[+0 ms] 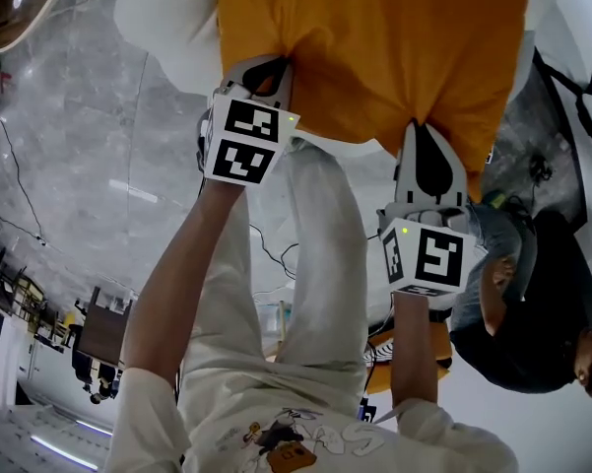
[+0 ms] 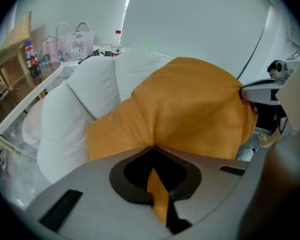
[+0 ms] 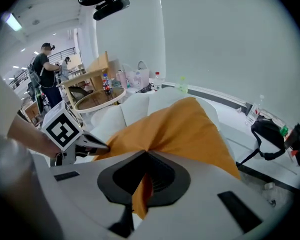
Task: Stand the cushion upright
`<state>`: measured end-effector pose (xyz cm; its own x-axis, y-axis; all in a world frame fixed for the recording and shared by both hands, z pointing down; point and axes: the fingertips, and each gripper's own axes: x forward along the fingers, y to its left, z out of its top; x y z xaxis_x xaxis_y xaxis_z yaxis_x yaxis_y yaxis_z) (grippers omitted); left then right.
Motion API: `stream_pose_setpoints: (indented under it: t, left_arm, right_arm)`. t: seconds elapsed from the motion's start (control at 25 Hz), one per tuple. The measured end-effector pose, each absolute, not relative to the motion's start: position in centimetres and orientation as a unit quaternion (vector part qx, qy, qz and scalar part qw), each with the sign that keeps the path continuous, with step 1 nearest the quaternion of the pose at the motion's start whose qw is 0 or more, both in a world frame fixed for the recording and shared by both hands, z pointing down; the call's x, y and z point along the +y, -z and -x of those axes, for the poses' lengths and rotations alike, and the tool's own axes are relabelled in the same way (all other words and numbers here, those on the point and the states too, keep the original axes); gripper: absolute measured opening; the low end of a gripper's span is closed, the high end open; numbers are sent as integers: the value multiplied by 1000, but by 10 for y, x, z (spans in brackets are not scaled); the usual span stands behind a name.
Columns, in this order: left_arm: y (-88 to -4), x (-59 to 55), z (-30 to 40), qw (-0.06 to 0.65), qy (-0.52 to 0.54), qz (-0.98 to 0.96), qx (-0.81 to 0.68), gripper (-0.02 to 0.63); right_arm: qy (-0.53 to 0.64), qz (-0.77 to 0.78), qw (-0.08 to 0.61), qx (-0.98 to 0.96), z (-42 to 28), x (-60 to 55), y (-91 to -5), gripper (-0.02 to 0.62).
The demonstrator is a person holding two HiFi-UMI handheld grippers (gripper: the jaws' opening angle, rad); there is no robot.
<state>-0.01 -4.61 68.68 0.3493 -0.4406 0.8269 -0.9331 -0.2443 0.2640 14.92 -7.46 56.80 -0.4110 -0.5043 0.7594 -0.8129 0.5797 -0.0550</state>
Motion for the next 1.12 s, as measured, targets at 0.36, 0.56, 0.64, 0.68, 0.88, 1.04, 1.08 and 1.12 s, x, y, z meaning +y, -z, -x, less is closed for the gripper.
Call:
stream_pose_setpoints:
  t: [0.36,0.56,0.64,0.68,0.88,1.04,1.08,1.12]
  left_arm:
    - [-648,-34,-17,433,-268,-717,-476,9]
    - [-627,-32,-28,442,-238,-717,-484,9]
    - [-622,-34,-33,444,-229,-717,-486,9]
    - [-619,-37,-37,444,-225,-718,-487,9]
    - [-605,-53,-64,441,-204,-729,-482,9]
    - [-592,-74,-86,440,-178,-737,-481,9]
    - [-590,-78,-91,442,-172,-737,-482,9]
    - [-588,-82,-95,444,-168,-737,-482,9]
  right_arm:
    - [-163,-403,362,-825,-136,-82,-496,26]
    - [-146,-408,360,-826,-137,-79,-466,25]
    - [-140,-408,357,-828,-138,-78,-455,25]
    - [-137,-409,354,-829,-140,-79,-450,25]
    - [-119,-404,341,-840,-151,-84,-421,25]
    - [-95,-405,341,-843,-159,-97,-401,25]
    - [-93,-405,341,-843,-160,-99,-397,25]
    - [-91,-404,343,-843,-161,-100,-393,25]
